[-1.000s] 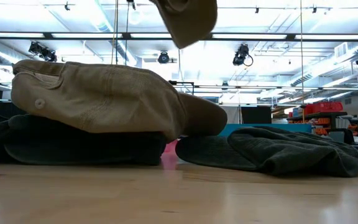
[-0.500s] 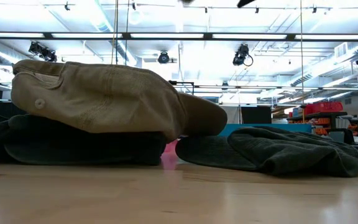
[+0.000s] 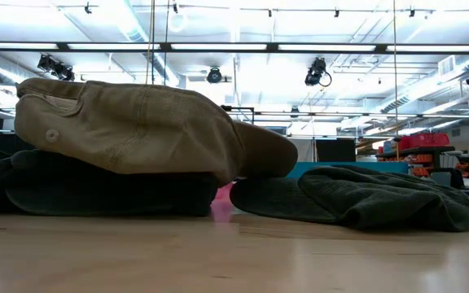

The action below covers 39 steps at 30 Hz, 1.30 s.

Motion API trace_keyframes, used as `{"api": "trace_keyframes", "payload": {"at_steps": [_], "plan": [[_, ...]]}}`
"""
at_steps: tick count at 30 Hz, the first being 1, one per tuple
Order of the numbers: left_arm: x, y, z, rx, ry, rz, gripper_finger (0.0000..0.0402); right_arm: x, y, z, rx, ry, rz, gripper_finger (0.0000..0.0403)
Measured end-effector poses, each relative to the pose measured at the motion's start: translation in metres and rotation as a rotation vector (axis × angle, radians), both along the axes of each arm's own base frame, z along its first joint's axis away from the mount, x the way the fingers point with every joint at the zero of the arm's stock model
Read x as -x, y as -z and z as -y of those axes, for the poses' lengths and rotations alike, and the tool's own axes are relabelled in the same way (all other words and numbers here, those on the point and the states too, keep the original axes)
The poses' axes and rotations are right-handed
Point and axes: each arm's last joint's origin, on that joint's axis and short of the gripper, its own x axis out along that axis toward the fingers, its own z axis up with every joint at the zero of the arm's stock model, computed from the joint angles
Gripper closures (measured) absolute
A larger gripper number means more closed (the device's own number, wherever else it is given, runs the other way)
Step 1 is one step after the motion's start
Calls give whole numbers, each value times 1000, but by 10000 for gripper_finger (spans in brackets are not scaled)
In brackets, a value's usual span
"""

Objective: Pick & Place hat
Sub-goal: Put the right brown cap into the blue bin

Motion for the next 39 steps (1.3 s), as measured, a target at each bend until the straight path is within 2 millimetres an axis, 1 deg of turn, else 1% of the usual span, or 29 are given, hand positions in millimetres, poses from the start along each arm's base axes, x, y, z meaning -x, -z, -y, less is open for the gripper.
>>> {"api": "trace_keyframes", "payload": {"at_steps": [4,8,10,14,19,21,25,30,34,39], "plan": [[3,-3,0,-22,-23,57,397,-11,7,-9,32,-41,-20,142],[3,-3,0,-17,-18,56,397,-23,10,-13,69,-53,12,142],[4,-3,0,-16,-18,57,397,-27,6,-12,95,-22,62,142],[4,-4,0,-5,-29,59,397,-29,-5,-7,108,20,177,142],[4,-4,-1,7,-41,67,397,-28,-15,-9,84,-47,291,142],[4,-4,-1,8,-41,67,397,-28,-15,-10,59,-70,287,142],[4,-4,-1,9,-41,67,397,-28,-14,-10,-9,-64,269,142],[6,-6,-1,9,-41,91,397,-28,-15,-11,25,-67,288,142],[6,-6,-1,9,-40,89,397,-38,-8,-11,37,-66,262,142],[6,-6,-1,13,-36,90,397,-55,0,-12,86,-68,284,142]]}}
